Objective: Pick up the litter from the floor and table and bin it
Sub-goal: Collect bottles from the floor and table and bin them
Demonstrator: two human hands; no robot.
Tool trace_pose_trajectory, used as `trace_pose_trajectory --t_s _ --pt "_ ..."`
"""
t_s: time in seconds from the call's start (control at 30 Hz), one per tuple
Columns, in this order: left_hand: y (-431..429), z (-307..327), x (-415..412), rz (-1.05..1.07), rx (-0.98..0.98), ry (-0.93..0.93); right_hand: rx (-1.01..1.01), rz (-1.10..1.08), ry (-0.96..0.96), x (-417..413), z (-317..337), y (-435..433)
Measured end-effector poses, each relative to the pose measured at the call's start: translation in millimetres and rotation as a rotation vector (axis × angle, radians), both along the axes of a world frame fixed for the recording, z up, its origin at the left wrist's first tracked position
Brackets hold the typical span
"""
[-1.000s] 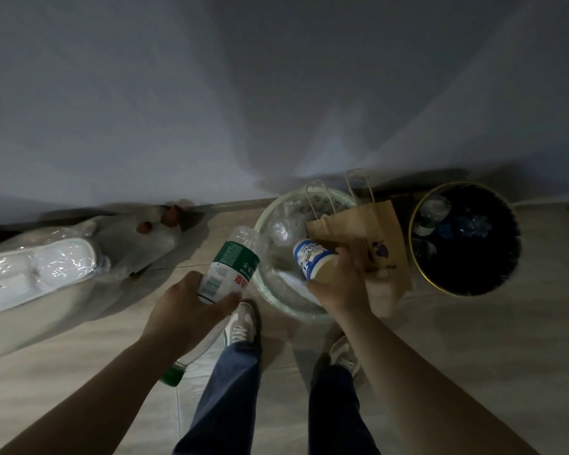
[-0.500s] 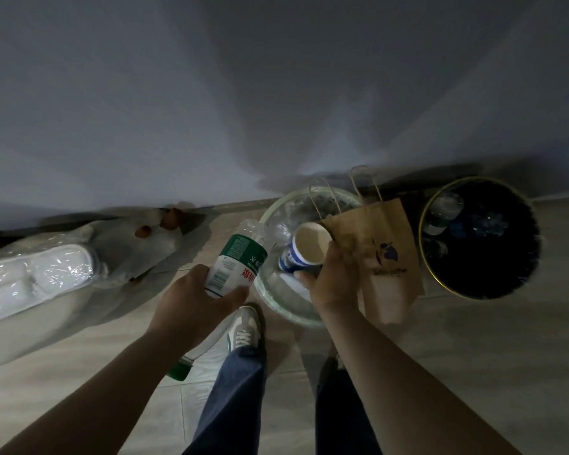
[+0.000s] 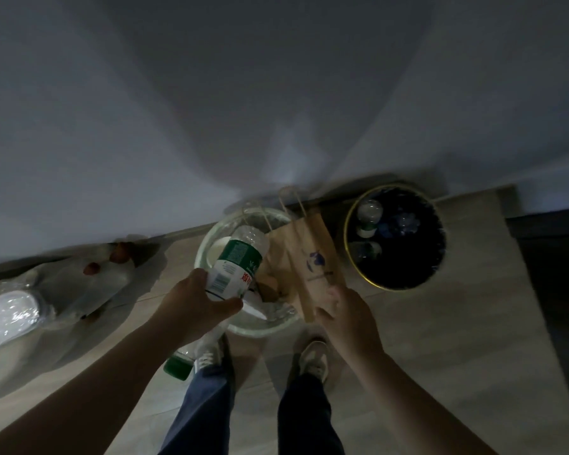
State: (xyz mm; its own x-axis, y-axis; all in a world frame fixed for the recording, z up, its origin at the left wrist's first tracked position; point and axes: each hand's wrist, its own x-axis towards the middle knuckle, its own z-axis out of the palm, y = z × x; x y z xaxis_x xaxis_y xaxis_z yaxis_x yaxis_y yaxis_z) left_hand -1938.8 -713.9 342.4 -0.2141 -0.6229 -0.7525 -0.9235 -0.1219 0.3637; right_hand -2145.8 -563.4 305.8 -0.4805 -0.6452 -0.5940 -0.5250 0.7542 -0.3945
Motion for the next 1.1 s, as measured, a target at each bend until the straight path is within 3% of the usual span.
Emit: trace_pose_trajectory --t_s 0.3,0.57,0.77,1.0,1.1 --pt "29 8 -103 -0.180 0.069 0.005 0.102 -0.167 -0.043 -76 21 63" --pt "70 -33 -213 -0.213 0.058 0.108 0.111 -0.383 -0.111 -130 10 121" --pt "87 -60 -272 -0.373 0.109 0.021 0.102 -0.475 -0.145 -152 0 161" --pt "98 -67 -301 -0.500 -0.147 0.059 0.108 -0.530 -0.170 -162 -8 188" --pt "100 -69 -305 -0.555 -0.141 0.046 0.114 -0.551 -0.180 -163 -10 194"
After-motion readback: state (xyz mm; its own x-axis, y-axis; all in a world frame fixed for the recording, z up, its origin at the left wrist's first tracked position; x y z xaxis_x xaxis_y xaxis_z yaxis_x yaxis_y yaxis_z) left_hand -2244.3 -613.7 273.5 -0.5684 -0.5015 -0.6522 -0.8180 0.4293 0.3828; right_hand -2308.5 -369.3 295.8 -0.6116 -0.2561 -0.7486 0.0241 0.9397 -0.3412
